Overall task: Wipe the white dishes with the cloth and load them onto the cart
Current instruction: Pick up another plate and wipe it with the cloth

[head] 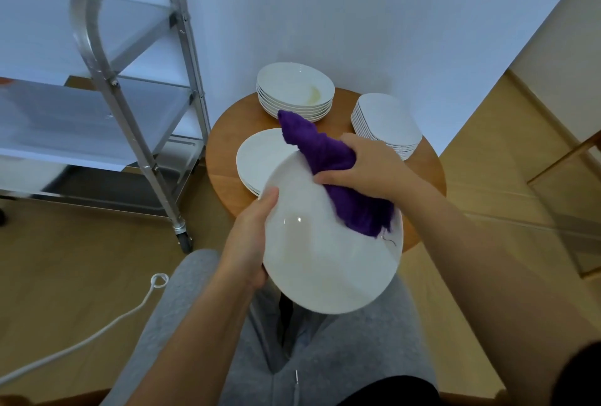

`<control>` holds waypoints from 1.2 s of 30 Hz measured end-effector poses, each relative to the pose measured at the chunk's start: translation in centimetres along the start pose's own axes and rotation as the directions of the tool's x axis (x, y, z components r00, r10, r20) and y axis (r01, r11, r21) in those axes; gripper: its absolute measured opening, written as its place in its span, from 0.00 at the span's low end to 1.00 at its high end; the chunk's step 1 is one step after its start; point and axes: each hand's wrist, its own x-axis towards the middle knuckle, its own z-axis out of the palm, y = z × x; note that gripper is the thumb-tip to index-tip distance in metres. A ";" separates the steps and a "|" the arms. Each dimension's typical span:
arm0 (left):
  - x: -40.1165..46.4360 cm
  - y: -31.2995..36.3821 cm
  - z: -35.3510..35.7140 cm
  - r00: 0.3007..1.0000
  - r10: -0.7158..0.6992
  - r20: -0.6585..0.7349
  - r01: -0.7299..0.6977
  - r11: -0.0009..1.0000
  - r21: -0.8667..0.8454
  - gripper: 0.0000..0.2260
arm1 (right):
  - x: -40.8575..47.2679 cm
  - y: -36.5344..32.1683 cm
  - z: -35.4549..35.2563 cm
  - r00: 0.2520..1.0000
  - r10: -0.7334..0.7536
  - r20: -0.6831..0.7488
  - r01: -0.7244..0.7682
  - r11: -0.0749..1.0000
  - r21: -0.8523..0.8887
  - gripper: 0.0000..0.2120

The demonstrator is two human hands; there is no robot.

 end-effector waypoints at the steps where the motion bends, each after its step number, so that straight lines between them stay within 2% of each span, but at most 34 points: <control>1: 0.0 0.0 0.1 1.000 0.006 -0.012 -0.007 1.000 -0.020 0.11 | 0.1 0.3 -0.5 1.000 0.021 0.008 -0.021 0.999 0.050 0.22; 4: 0.3 0.1 0.3 0.997 0.053 -0.064 -0.059 0.995 -0.085 0.10 | -0.1 1.3 -1.6 0.992 0.120 0.042 -0.127 0.955 0.267 0.17; 6: 0.7 0.6 0.3 0.988 0.115 -0.108 -0.127 0.984 -0.121 0.09 | -1.0 1.8 -1.7 0.973 0.216 0.085 -0.230 0.857 0.462 0.15; 8: 1.4 1.2 0.4 0.974 0.171 -0.145 -0.193 0.969 -0.152 0.09 | -2.1 1.9 -0.7 0.948 0.301 0.100 -0.288 0.686 0.668 0.13; 11: 2.1 1.5 1.1 0.950 0.231 -0.209 -0.267 0.950 -0.164 0.09 | -3.8 0.9 2.0 0.883 0.465 0.059 -0.258 0.376 0.890 0.13; 14: 2.5 0.9 2.6 0.926 0.273 -0.262 -0.325 0.929 -0.180 0.07 | -4.8 -1.0 5.1 0.802 0.581 0.139 -0.219 0.069 0.973 0.16; 16: 2.6 0.2 3.4 0.928 0.270 -0.258 -0.328 0.919 -0.217 0.05 | -5.1 -1.9 6.3 0.749 0.640 0.170 -0.187 -0.042 0.981 0.15; 18: 2.5 -0.3 3.7 0.937 0.274 -0.215 -0.317 0.926 -0.204 0.04 | -5.2 -1.7 5.9 0.723 0.676 0.144 -0.158 -0.042 0.987 0.13; 20: 2.4 0.1 3.1 0.953 0.271 -0.132 -0.287 0.951 -0.117 0.10 | -5.3 -0.7 4.7 0.732 0.673 0.103 -0.165 0.028 0.986 0.12; 21: 2.4 0.9 2.5 0.963 0.256 -0.079 -0.261 0.963 -0.070 0.14 | -5.3 -0.1 3.9 0.746 0.662 0.071 -0.180 0.098 0.979 0.12; 23: 3.1 3.3 1.3 0.985 0.174 -0.009 -0.175 0.984 -0.038 0.16 | -5.3 0.7 2.3 0.791 0.611 0.004 -0.213 0.270 0.939 0.12; 25: 3.8 5.1 0.6 0.998 0.065 -0.008 -0.065 0.998 -0.027 0.13 | -5.0 0.9 1.3 0.829 0.557 -0.047 -0.223 0.408 0.885 0.12; 26: 4.1 5.5 0.7 0.999 0.040 -0.032 -0.041 0.999 -0.032 0.10 | -4.8 0.8 1.1 0.837 0.544 -0.059 -0.224 0.439 0.870 0.12; 29: 4.4 5.3 1.4 0.995 0.051 -0.091 -0.060 0.994 -0.096 0.07 | -4.4 0.5 1.8 0.815 0.574 -0.079 -0.186 0.389 0.902 0.12; 32: 4.4 4.2 2.0 0.982 0.103 -0.159 -0.131 0.975 -0.179 0.06 | -4.3 -0.5 4.1 0.769 0.635 -0.073 -0.096 0.227 0.969 0.14; 34: 4.2 2.7 2.8 0.965 0.143 -0.220 -0.193 0.955 -0.225 0.02 | -4.3 -1.7 6.0 0.729 0.683 -0.039 -0.068 0.128 0.989 0.15; 36: 3.9 1.2 3.8 0.949 0.179 -0.260 -0.242 0.941 -0.236 0.07 | -4.2 -2.9 7.6 0.672 0.740 -0.023 -0.040 0.067 0.997 0.17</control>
